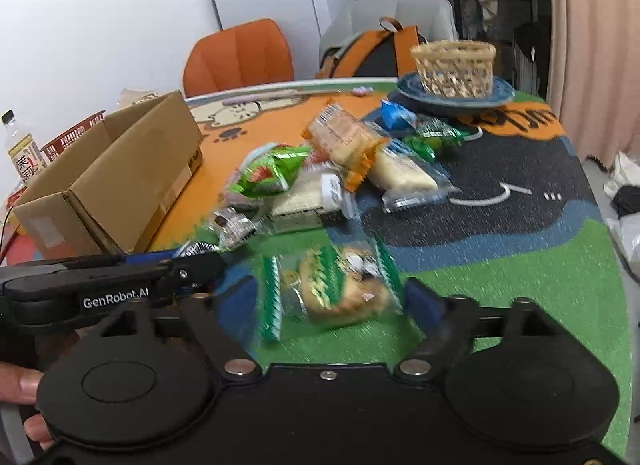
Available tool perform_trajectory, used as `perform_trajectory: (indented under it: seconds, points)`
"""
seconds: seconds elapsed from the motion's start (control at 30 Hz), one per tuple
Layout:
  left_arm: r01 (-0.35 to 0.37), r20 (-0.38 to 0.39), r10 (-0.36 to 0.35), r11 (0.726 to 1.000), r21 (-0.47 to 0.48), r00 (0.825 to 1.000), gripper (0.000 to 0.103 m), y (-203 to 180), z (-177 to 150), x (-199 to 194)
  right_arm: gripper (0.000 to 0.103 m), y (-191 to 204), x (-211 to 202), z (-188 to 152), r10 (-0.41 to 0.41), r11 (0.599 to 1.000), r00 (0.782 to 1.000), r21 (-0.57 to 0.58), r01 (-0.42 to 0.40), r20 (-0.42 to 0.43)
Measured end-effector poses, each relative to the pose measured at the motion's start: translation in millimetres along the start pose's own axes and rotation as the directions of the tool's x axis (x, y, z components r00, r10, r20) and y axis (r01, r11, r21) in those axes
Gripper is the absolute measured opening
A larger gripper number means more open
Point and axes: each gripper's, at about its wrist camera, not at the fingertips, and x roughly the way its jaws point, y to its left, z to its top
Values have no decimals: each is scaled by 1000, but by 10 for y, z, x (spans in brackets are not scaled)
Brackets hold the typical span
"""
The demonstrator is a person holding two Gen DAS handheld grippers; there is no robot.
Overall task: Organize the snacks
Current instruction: 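Grasp the blue-wrapped snack with the left gripper while the right gripper grasps the green bread pack, then carry both snacks over the cardboard box and open both grippers to drop them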
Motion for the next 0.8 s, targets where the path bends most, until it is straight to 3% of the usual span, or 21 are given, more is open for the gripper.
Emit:
perform_trajectory:
  seconds: [0.1,0.3,0.37,0.43,0.5,0.8]
  points:
    - [2,-4,-2,1000,-12,1000,33,35,6,-29,91,54,79,5,-19,999,1000,-30,18,-7]
    - [0,12,0,1000,-18,1000,33,93,10,-121,92,99,202,-21,-54,996,998,-79,52,-15]
    - [3,16,-3,1000,-23,1000,33,108,10,-149,83,129,202,-22,-70,993,997,-98,68,-14]
    - [7,22,-6,1000,-23,1000,33,111,13,-173,67,141,187,-13,-84,991,996,-110,82,-12]
    - [11,28,-10,1000,-21,1000,33,106,16,-200,60,112,158,5,-65,994,998,-89,63,-19]
    - [22,72,-21,1000,-21,997,33,147,43,-402,57,144,-42,86,-61,997,998,-54,62,19]
